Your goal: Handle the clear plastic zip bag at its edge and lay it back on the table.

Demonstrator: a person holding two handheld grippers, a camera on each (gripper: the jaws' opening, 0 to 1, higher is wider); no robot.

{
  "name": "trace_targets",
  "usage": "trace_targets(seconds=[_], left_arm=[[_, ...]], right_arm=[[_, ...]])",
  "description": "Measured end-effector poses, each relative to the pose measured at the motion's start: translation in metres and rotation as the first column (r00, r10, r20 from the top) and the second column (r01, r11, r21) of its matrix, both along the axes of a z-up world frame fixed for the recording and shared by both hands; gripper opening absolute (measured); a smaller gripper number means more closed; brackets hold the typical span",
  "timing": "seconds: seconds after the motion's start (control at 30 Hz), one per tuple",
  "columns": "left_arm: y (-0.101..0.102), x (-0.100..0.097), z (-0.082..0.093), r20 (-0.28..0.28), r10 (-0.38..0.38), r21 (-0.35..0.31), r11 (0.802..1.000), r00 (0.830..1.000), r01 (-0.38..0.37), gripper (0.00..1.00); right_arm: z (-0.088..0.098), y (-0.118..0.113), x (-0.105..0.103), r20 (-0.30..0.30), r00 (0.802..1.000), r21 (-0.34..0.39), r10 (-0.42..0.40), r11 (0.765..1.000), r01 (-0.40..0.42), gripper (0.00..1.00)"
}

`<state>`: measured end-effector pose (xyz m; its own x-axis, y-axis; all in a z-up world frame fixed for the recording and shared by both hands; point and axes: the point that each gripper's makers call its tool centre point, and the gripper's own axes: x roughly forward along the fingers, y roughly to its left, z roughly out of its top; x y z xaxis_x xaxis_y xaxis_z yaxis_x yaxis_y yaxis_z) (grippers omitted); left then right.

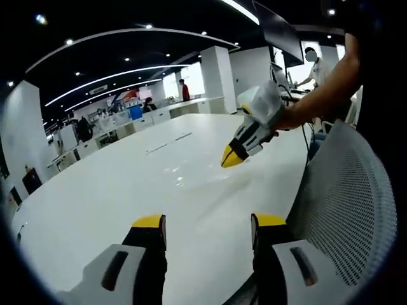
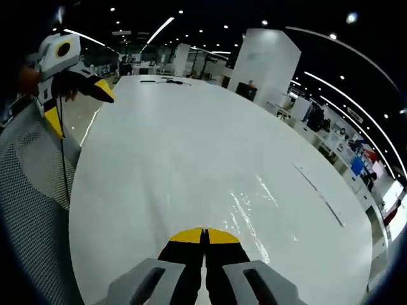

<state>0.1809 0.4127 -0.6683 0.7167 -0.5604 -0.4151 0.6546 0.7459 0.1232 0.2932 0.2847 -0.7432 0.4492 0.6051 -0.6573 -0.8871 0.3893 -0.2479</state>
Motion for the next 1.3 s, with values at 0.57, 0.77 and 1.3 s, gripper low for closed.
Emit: trace_targets(seconds=[0.57, 0.77, 1.3], left_arm=[[-0.003, 0.0, -0.013, -0.004, -0.031, 0.013, 0.999, 1.0, 0.031, 0.53], [-0.004, -0.002, -0.017, -0.01, -0.049, 0.025, 0.998, 0.999, 0.049, 0.55], [-0.006, -0.006, -0.03, -0.045, -0.086, 0.061, 0.994, 0.995, 0.089, 0.59]], right_arm=[[-0.026, 0.002, -0.002, -0.012, 0.999, -0.039, 0.037, 0.999, -0.037, 0.0], [-0.027, 0.002, -0.007, -0.078, 0.997, 0.005, 0.019, 1.0, -0.019, 0.05], [0.002, -0.016, -0.013, -0.117, 0.987, 0.123, -0.115, 0.984, 0.129, 0.36]])
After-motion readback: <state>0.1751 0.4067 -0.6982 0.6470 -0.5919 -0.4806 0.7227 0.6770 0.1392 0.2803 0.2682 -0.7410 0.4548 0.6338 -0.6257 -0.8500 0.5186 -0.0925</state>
